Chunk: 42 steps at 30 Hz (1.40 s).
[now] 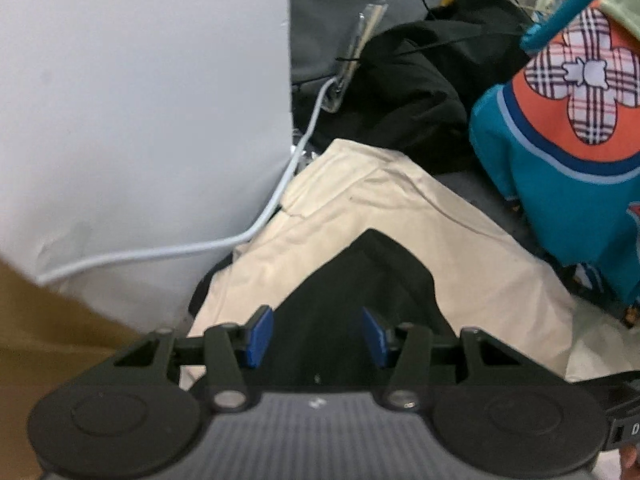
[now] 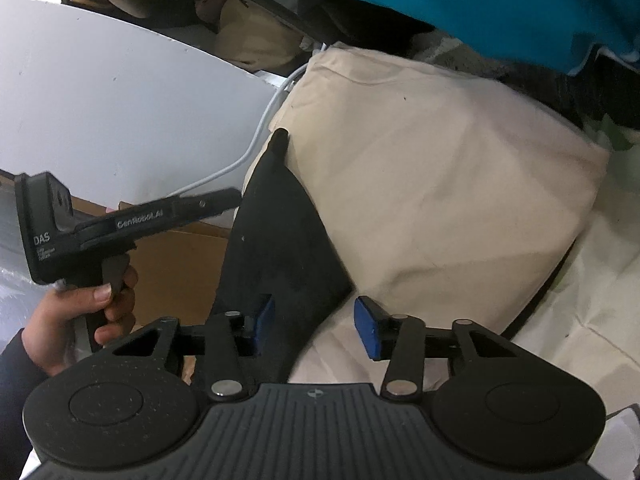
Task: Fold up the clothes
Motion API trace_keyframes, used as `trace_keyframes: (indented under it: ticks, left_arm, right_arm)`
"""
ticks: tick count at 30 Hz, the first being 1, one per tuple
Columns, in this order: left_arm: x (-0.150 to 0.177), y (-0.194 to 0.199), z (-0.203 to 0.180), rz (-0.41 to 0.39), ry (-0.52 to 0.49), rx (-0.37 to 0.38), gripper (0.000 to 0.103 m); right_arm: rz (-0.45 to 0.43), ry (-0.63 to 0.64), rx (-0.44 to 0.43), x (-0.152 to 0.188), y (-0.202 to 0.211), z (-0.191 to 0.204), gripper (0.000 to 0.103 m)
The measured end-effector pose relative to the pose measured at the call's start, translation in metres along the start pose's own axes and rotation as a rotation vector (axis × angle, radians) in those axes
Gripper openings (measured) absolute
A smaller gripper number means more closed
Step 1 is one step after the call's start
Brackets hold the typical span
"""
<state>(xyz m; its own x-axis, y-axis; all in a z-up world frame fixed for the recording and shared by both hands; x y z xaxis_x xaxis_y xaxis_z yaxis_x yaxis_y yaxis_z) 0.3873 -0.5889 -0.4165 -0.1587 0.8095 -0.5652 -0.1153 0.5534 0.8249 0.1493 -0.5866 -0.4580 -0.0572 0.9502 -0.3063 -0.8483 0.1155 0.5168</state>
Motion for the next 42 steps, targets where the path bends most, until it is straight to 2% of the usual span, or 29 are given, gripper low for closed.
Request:
trace_keyframes:
  ticks: [8, 13, 15, 17, 19, 21, 23, 25, 31, 42]
  left_arm:
    - [-0.017, -0.03, -0.011, 0.027, -0.106, -0.013, 0.05]
    - [-0.024, -0.045, -0.02, 0.052, -0.159, 0.011, 0.044]
    - [-0.024, -0.051, -0.023, 0.066, -0.181, 0.022, 0.04]
    - [-0.025, -0.055, -0.026, 0.076, -0.191, 0.039, 0.038]
    - [-0.026, -0.057, -0.029, 0.078, -0.204, 0.055, 0.033]
    - [-0.026, -0.058, -0.034, 0.087, -0.23, 0.068, 0.024]
    - [-0.026, -0.058, -0.037, 0.089, -0.254, 0.075, 0.02]
    - [-0.026, -0.058, -0.039, 0.085, -0.276, 0.077, 0.004]
    - [-0.031, -0.034, -0.032, 0.025, -0.262, 0.071, 0.002]
    - [-0.014, 0.049, 0.014, -0.096, -0.182, 0.057, 0.002]
  right_arm:
    - [0.018, -0.04, -0.021, 0.0, -0.011, -0.002, 0.041]
    - [0.015, -0.07, -0.023, -0.002, -0.014, -0.006, 0.04]
    - [0.013, -0.081, -0.024, -0.003, -0.015, -0.008, 0.033]
    - [0.012, -0.093, -0.024, -0.004, -0.016, -0.009, 0.016]
    - [0.012, -0.1, -0.025, -0.005, -0.016, -0.01, 0.008]
    - [0.012, -0.099, -0.027, -0.007, -0.014, -0.01, 0.005]
    - [0.008, -0.089, -0.03, -0.009, -0.013, -0.006, 0.002]
    - [0.004, -0.077, -0.033, -0.01, -0.012, -0.001, 0.001]
    - [-0.01, -0.013, -0.043, -0.01, -0.005, 0.022, 0.001]
    - [-0.021, 0.136, -0.072, -0.003, 0.005, 0.079, 0.001]
Point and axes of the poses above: each gripper's, at about its wrist camera, not at the fingertips, and y roughly against the way its jaws point, z to its left, x to its underside, the point moved 7 cm from there along -y, roughly the way its jaws point, and after that the axes turned 5 degrees about -z, right-handed, at the moved point
